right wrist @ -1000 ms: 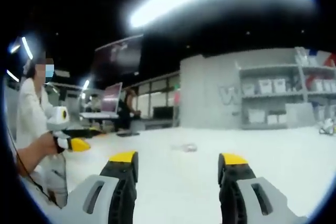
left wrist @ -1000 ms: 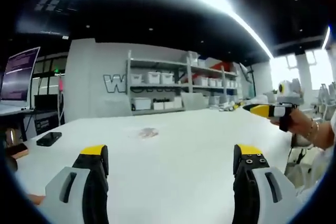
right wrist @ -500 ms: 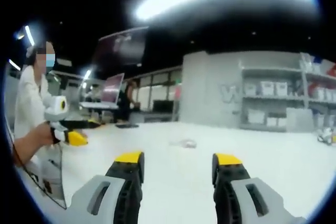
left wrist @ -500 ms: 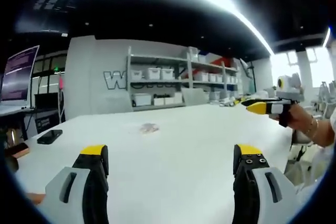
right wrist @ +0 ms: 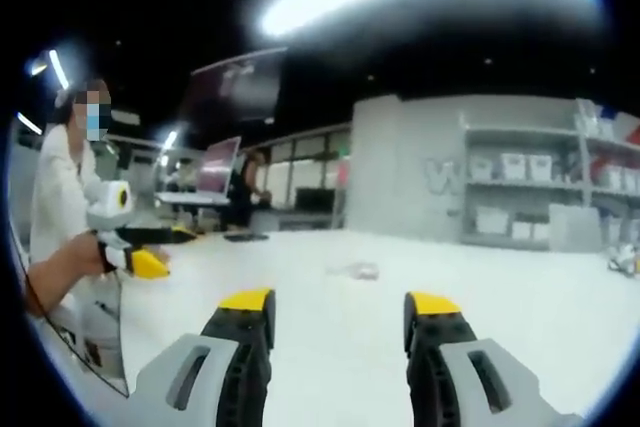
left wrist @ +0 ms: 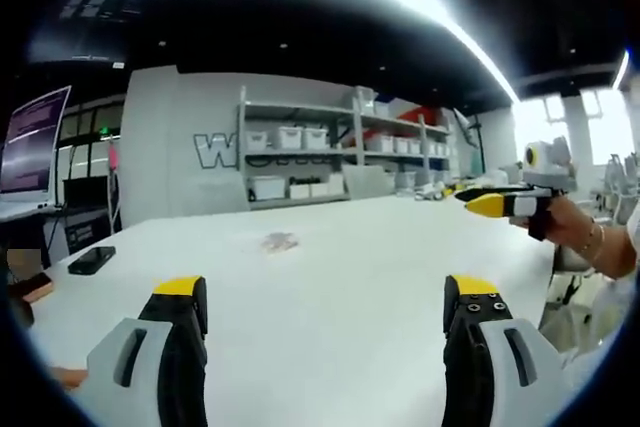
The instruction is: Open the resealable bag by pulling the two sides of the seal apart until the entire bag opening is separated and visibly accessible.
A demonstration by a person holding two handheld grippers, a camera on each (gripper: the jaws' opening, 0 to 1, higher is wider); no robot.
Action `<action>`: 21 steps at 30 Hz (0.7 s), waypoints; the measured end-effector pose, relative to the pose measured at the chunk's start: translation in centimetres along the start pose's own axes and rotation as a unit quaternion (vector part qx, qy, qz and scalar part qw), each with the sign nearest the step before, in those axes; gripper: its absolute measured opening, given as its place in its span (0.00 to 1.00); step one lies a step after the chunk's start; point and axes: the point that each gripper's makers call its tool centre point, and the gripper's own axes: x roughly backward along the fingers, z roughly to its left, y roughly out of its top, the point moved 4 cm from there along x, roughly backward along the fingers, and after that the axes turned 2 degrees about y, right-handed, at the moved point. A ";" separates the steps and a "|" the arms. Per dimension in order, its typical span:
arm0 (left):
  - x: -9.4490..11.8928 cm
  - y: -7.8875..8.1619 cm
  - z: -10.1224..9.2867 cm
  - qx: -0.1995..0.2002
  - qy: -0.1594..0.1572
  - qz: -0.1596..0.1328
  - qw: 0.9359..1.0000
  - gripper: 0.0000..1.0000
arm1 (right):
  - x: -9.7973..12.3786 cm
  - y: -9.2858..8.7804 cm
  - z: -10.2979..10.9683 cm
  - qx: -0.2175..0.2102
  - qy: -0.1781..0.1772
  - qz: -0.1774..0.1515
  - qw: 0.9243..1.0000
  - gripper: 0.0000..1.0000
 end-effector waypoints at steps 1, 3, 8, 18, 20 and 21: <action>0.0 0.0 0.0 0.000 -0.001 0.000 1.000 0.97 | -0.1 0.0 0.0 0.000 0.000 0.000 1.000 0.51; 0.0 0.0 -0.1 0.000 -0.002 -0.001 1.000 0.97 | -0.2 0.0 0.1 0.001 0.003 0.001 1.000 0.51; 0.1 -0.3 0.1 0.003 -0.002 0.002 1.000 0.97 | -0.6 -0.1 0.3 0.002 0.006 0.005 1.000 0.51; 0.0 -0.5 -0.4 0.005 -0.009 0.004 1.000 0.97 | -0.9 -0.5 0.6 -0.001 0.011 0.013 1.000 0.51; -0.1 -0.6 -0.4 0.006 -0.010 0.005 1.000 0.97 | -0.9 -0.5 0.6 -0.001 0.011 0.014 1.000 0.51; -0.1 -0.7 -0.5 0.006 -0.010 0.006 1.000 0.97 | -0.9 -0.5 0.6 -0.001 0.011 0.014 1.000 0.51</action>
